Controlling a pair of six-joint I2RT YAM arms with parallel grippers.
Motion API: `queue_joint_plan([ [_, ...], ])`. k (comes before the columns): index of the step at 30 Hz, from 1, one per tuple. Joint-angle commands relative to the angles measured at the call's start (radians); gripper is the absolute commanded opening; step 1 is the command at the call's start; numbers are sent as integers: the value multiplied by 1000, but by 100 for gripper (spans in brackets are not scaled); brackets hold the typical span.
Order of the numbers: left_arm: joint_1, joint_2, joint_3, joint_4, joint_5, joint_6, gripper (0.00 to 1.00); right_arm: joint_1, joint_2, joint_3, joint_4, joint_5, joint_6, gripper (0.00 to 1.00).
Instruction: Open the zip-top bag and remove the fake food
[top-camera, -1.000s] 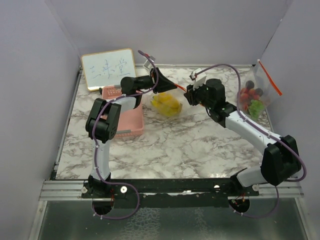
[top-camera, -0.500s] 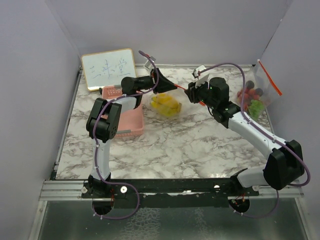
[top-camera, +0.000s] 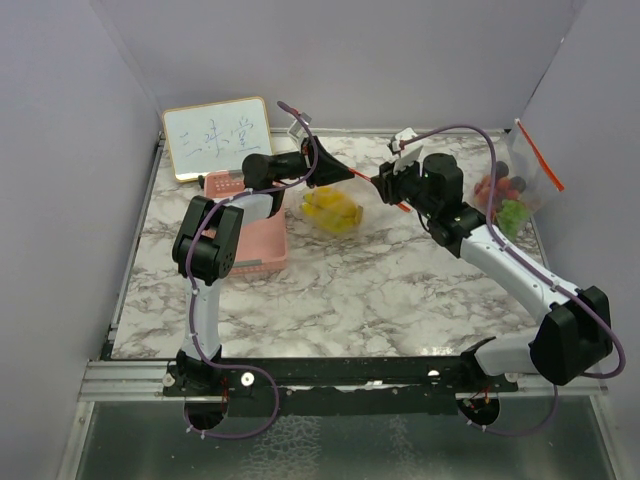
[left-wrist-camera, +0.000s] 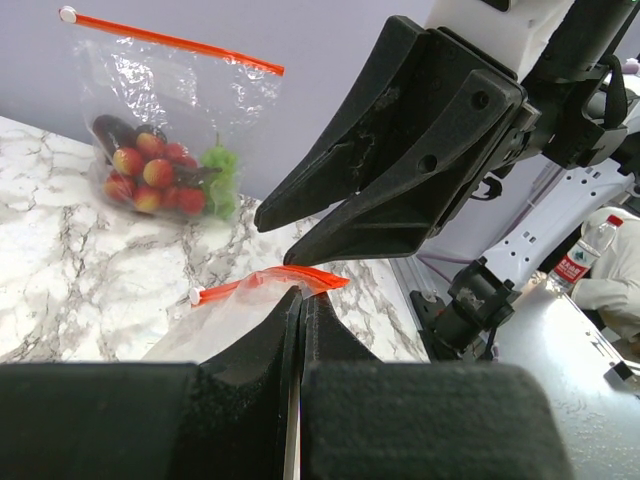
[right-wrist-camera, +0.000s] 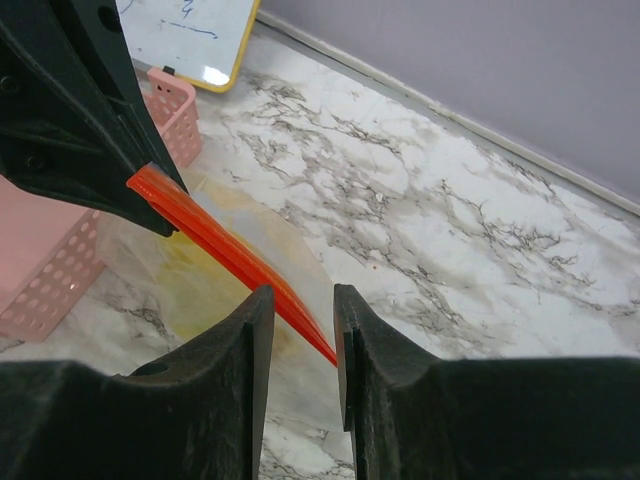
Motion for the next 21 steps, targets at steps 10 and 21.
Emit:
queue_joint_plan([
  [10, -7, -8, 26, 69, 40, -25, 0, -6, 48, 41, 16, 57, -41, 31],
  [21, -8, 0, 34, 127, 45, -77, 0, -25, 64, 33, 18, 84, -55, 32],
])
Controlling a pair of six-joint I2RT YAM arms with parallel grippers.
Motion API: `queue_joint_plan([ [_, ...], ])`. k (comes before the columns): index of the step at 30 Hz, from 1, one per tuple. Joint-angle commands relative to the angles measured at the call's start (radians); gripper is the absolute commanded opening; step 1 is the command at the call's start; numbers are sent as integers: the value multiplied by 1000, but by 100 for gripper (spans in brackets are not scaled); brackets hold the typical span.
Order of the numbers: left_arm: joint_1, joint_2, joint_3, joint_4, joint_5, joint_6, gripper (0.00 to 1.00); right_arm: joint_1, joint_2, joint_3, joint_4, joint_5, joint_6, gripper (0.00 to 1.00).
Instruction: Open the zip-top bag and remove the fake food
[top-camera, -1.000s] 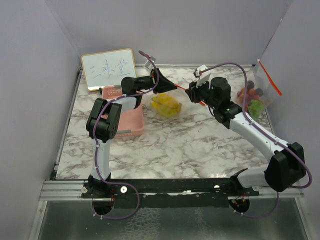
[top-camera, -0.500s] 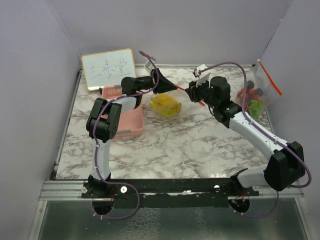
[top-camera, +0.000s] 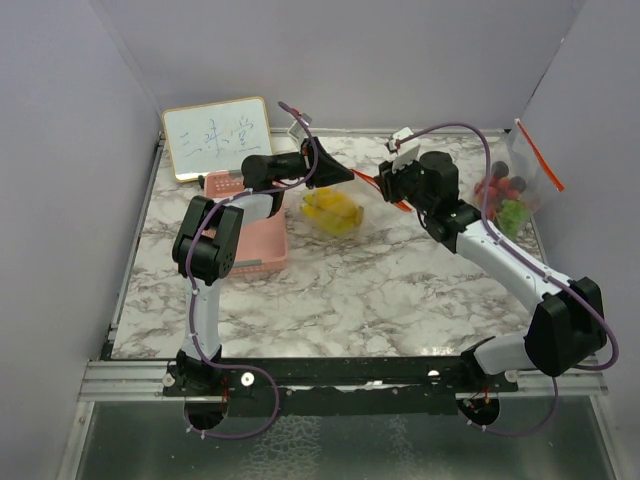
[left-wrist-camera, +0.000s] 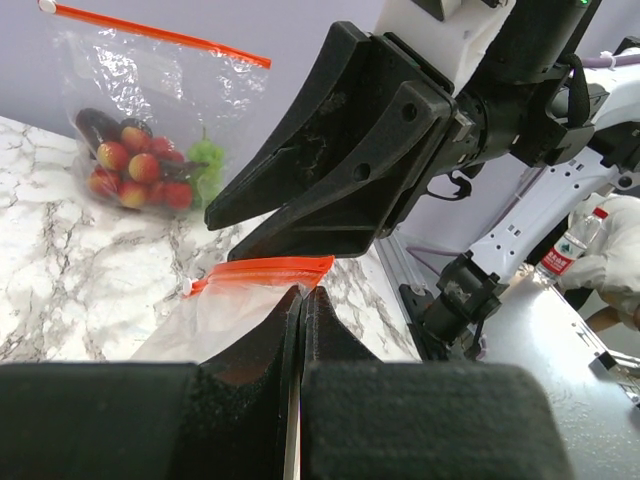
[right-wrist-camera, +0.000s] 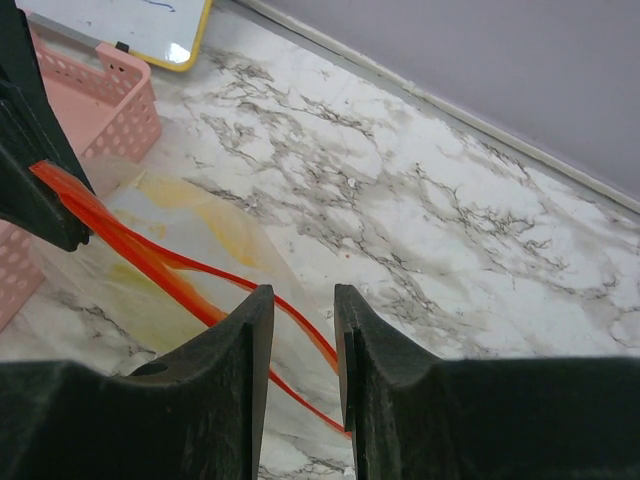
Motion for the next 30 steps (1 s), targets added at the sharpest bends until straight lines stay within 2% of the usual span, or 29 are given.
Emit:
queue_joint_plan([
  [1, -7, 2, 34, 113, 23, -46, 0, -14, 18, 24, 16, 37, -20, 32],
  [11, -7, 26, 43, 119, 19, -55, 0, -15, -69, 6, 14, -46, 16, 32],
  [13, -7, 26, 45, 118, 17, -56, 0, -16, -95, -10, 17, -82, 6, 38],
  [15, -7, 25, 49, 117, 19, -56, 0, -15, -108, -25, 11, -120, -6, 50],
  [20, -8, 23, 57, 107, 29, -58, 0, -15, -99, -43, -12, -175, -16, 62],
  [24, -7, 19, 69, 98, 41, -62, 0, -15, -53, -31, -47, -212, -26, 63],
  [28, -7, 17, 83, 112, 60, -83, 0, -15, -10, -37, -51, -181, -16, 63],
  [29, -8, 16, 84, 113, 64, -86, 1, -16, -6, -42, -44, -178, -13, 63],
  [30, -8, 16, 85, 113, 67, -88, 8, -15, -2, -48, -38, -181, -9, 60],
])
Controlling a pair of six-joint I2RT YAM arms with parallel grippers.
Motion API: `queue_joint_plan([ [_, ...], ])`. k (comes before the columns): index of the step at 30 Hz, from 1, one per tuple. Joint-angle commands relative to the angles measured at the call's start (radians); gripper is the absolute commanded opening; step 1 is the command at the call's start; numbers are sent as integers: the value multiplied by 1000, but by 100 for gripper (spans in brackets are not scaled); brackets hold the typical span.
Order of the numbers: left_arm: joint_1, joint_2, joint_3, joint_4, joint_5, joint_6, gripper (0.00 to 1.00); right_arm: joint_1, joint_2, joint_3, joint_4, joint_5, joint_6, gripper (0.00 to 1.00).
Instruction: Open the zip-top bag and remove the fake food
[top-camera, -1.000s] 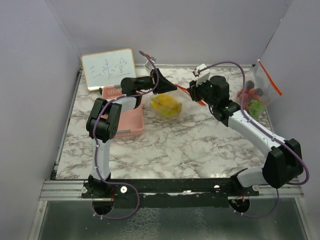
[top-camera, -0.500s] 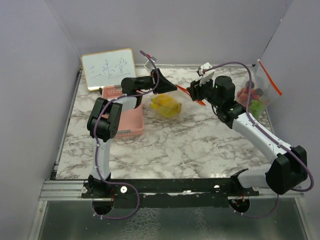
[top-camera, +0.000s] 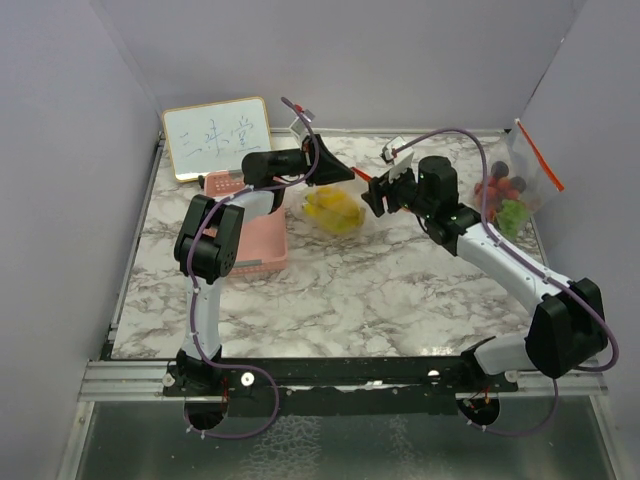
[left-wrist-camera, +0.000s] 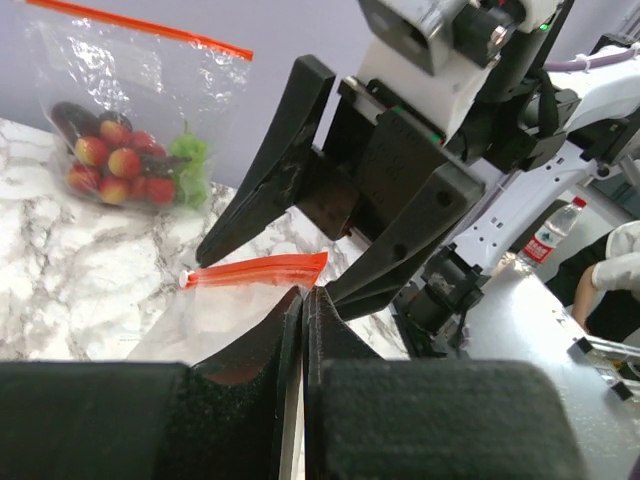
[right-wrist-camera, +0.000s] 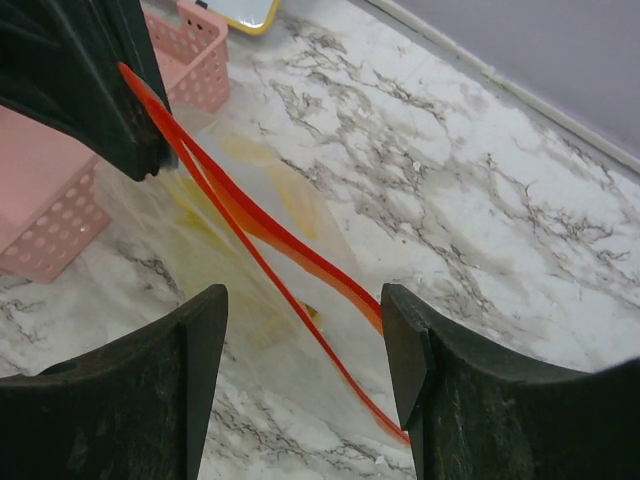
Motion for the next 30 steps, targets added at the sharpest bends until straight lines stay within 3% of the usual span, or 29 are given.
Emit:
queue_joint_plan([
  [1, -8, -1, 30, 91, 33, -24, 18, -8, 24, -23, -2, -23, 6, 51],
  [3, -7, 6, 34, 83, 27, -24, 39, -7, 32, -29, -1, -42, 14, 31],
  [6, -7, 14, 51, 19, 12, 1, 86, -7, 33, -39, -4, -41, 29, 8],
  [7, -8, 13, 55, -27, 5, 30, 97, -7, 31, -42, -2, -39, 33, 4],
  [9, -7, -6, 61, -196, -21, 143, 99, -7, 22, -42, -2, -37, 46, 2],
  [13, -9, -91, 149, -876, -166, 627, 99, -8, 27, -15, -15, -32, 63, 2],
  [15, -15, -124, 203, -1104, -271, 816, 99, -10, 44, 7, -27, -31, 61, 2],
  [22, -22, -256, 183, -1262, -534, 982, 99, -10, 38, -23, -25, -63, 72, 2],
  [23, -25, -269, 191, -1305, -573, 1004, 99, -10, 29, -41, -19, -58, 80, 5],
  [27, -31, -276, 232, -1443, -669, 1034, 99, -10, -16, -89, 6, -26, 110, 35],
  [30, -44, -294, 211, -1481, -722, 1049, 99, -10, -51, -95, 13, 16, 141, 42],
])
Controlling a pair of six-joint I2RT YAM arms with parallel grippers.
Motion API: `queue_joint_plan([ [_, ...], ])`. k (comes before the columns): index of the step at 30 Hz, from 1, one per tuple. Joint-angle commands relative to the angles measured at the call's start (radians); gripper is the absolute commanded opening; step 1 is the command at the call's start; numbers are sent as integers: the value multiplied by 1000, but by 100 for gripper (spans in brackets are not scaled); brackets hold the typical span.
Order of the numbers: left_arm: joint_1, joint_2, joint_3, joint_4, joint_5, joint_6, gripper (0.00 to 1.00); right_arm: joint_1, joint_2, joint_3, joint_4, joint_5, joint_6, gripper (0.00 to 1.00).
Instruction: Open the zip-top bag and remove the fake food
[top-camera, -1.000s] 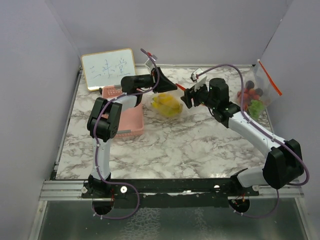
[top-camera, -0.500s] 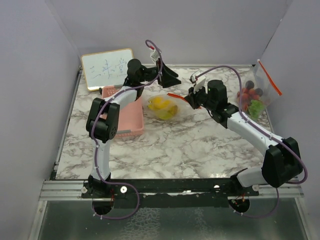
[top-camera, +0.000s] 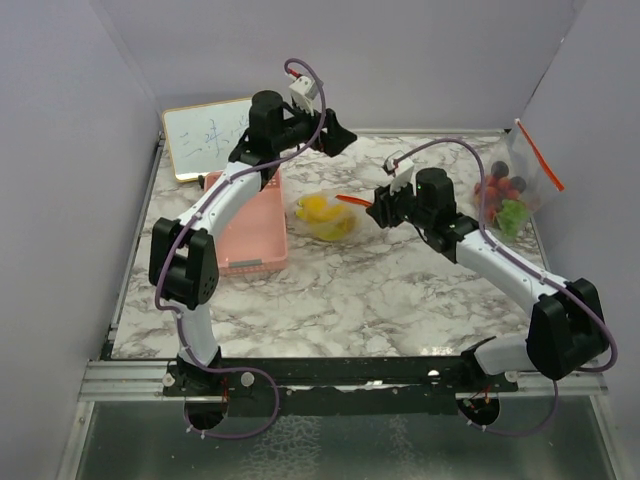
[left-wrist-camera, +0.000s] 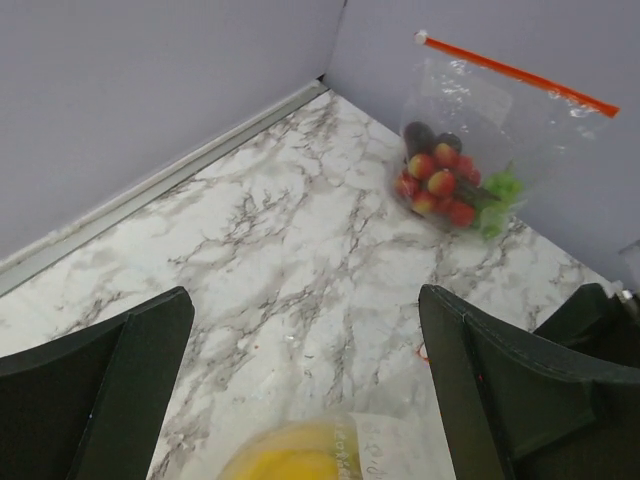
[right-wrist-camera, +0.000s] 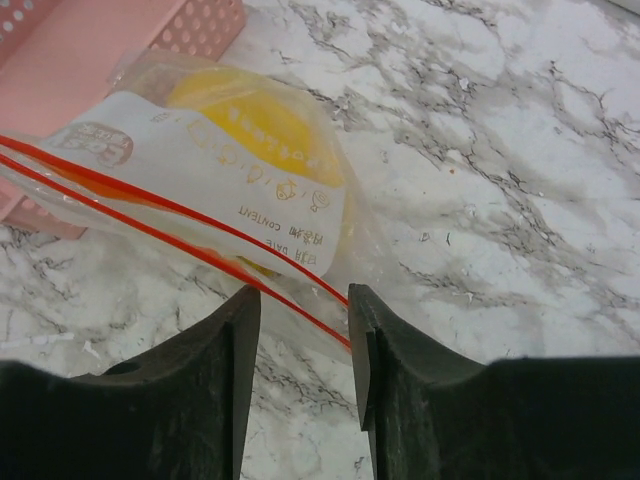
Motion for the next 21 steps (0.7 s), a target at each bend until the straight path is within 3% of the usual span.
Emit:
queue_joint_plan([
  [1, -23, -41, -18, -172, -171, 93, 98, -4, -77, -14, 32, 62, 63, 43],
  [4, -41, -82, -72, -183, -197, 104, 91, -5, -92, -15, 14, 122, 86, 43],
  [6, -55, -116, -118, -178, -218, 112, 84, -7, -98, -25, 1, 144, 106, 37],
  [9, -73, -165, -187, -163, -258, 111, 60, -9, -122, -67, -4, 191, 158, 8],
  [10, -79, -178, -210, -158, -267, 109, 58, -11, -127, -81, -4, 215, 173, 3],
  [21, -136, -281, -363, -136, -306, 92, 56, -18, -139, -264, 102, 111, 233, 2],
])
